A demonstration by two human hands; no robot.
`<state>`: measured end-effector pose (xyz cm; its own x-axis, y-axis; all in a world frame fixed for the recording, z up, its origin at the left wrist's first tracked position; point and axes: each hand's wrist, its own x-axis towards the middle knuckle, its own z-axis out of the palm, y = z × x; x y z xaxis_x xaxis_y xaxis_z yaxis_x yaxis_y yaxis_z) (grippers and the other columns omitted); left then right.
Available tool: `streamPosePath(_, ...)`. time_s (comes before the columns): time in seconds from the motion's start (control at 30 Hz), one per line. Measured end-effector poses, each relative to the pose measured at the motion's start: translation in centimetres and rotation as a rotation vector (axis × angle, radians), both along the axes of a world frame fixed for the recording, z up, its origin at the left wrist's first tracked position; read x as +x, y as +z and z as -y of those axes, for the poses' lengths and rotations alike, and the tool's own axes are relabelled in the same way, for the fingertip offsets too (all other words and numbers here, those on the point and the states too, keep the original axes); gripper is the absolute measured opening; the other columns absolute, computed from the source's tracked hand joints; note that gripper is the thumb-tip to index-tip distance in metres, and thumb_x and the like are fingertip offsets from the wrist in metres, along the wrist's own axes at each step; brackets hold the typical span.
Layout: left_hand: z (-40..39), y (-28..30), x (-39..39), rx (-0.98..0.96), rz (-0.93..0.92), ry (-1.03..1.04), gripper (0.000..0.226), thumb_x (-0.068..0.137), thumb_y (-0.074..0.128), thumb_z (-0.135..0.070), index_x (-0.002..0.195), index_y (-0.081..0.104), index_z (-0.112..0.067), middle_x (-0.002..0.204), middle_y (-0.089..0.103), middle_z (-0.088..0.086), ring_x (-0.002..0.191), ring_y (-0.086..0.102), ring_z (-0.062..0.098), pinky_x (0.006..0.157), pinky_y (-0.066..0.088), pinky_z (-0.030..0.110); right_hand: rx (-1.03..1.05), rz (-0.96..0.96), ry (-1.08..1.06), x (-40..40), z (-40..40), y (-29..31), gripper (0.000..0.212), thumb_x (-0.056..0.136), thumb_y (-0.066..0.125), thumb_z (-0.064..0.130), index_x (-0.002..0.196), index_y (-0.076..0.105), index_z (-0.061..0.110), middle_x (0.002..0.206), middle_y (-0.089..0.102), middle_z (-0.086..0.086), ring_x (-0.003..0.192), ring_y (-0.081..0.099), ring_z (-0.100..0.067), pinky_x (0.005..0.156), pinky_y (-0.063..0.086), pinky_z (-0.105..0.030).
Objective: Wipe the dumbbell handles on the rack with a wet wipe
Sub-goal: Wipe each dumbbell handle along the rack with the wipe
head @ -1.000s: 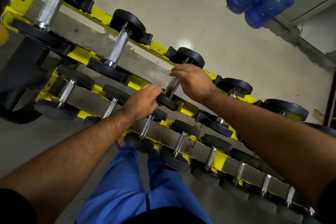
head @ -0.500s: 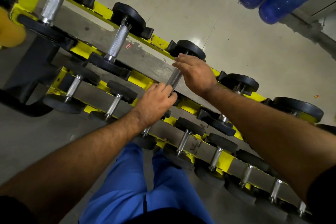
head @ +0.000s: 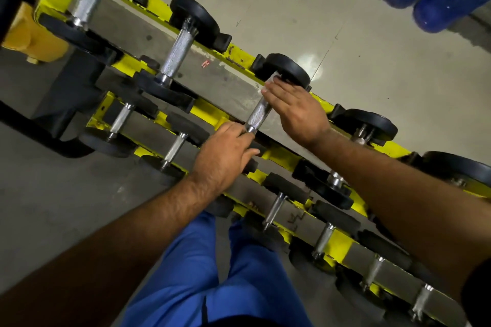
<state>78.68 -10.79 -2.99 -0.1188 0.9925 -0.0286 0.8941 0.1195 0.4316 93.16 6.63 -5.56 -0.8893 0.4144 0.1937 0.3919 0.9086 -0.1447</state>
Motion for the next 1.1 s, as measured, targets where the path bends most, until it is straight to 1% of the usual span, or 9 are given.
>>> streamPosePath(0.07,-0.1,0.0,-0.1,-0.013,0.035,0.027,0.035,0.087,0.070,-0.037,0.109,0.071,-0.010,0.102,0.064,0.007,0.102,0.056,0.025,0.083,0.054,0.038,-0.036,-0.014,-0.039,-0.9,1.6,-0.6,0.045,0.090,0.056,-0.002,0.135,0.058,0.002,0.139,0.057,-0.017,0.133,0.051,-0.034,0.109,0.041,-0.051)
streamPosePath(0.2,0.0,-0.1,-0.3,-0.001,0.139,0.072,0.033,0.085,0.071,-0.038,0.107,0.069,-0.013,0.103,0.064,0.003,0.103,0.056,0.022,0.085,0.053,0.040,-0.062,-0.053,0.195,0.0,1.3,-0.8,0.039,0.094,0.050,0.003,0.132,0.060,0.002,0.136,0.060,-0.017,0.131,0.053,-0.035,0.109,0.042,-0.052)
streamPosePath(0.33,0.2,-0.6,-1.0,0.026,0.256,0.131,0.037,0.082,0.069,-0.047,0.101,0.068,-0.016,0.100,0.066,-0.003,0.098,0.060,0.017,0.085,0.052,0.038,-0.076,-0.085,0.015,-0.1,0.2,-1.2,0.048,0.091,0.049,-0.003,0.137,0.056,0.004,0.142,0.055,-0.015,0.134,0.050,-0.034,0.106,0.044,-0.050)
streamPosePath(0.47,0.2,-0.2,-1.1,0.050,0.314,0.153,0.036,0.079,0.073,-0.045,0.098,0.071,-0.015,0.099,0.068,-0.004,0.096,0.062,0.016,0.082,0.053,0.039,-0.081,-0.090,0.270,0.6,0.9,-1.9,0.044,0.096,0.043,0.005,0.139,0.053,0.000,0.144,0.052,-0.019,0.137,0.046,-0.036,0.114,0.036,-0.049)
streamPosePath(0.6,0.2,-0.1,-1.2,0.077,0.358,0.176,0.032,0.077,0.078,-0.038,0.096,0.072,-0.014,0.098,0.069,-0.004,0.096,0.063,0.015,0.084,0.053,0.039,-0.098,-0.136,0.039,0.5,-0.2,-1.7,0.051,0.090,0.050,-0.007,0.141,0.051,0.000,0.145,0.050,-0.019,0.137,0.046,-0.035,0.108,0.043,-0.050)
streamPosePath(0.73,0.2,-0.4,-1.4,0.091,0.362,0.171,0.031,0.076,0.081,-0.037,0.097,0.073,-0.016,0.099,0.069,-0.006,0.096,0.063,0.011,0.085,0.052,0.038,-0.101,-0.084,0.339,0.8,1.7,-2.6,0.043,0.099,0.045,0.007,0.141,0.050,0.001,0.146,0.049,-0.019,0.139,0.042,-0.036,0.116,0.033,-0.050)
streamPosePath(0.87,0.4,-0.9,-1.2,0.121,0.380,0.206,0.031,0.076,0.084,-0.033,0.099,0.074,-0.015,0.100,0.069,-0.007,0.096,0.063,0.009,0.087,0.052,0.034,-0.075,-0.118,0.059,0.3,-0.5,-1.8,0.046,0.096,0.040,0.000,0.141,0.051,0.001,0.145,0.051,-0.019,0.138,0.045,-0.035,0.109,0.041,-0.049)
streamPosePath(1.0,0.4,-0.7,-1.0,0.122,0.365,0.213,0.030,0.076,0.082,-0.033,0.099,0.074,-0.015,0.101,0.070,-0.006,0.097,0.064,0.009,0.088,0.051,0.030,-0.089,-0.087,0.363,0.6,3.4,-2.8,0.041,0.102,0.038,0.013,0.137,0.054,-0.003,0.142,0.053,-0.021,0.136,0.046,-0.038,0.116,0.031,-0.047)
streamPosePath(1.1,0.4,-0.4,-0.8,0.143,0.421,0.273,0.029,0.077,0.083,-0.025,0.101,0.074,-0.012,0.101,0.069,-0.004,0.095,0.061,0.004,0.088,0.049,0.020,-0.065,-0.122,0.197,0.5,0.3,-1.9,0.045,0.095,0.043,0.000,0.139,0.053,0.002,0.143,0.053,-0.018,0.136,0.046,-0.035,0.110,0.040,-0.051)
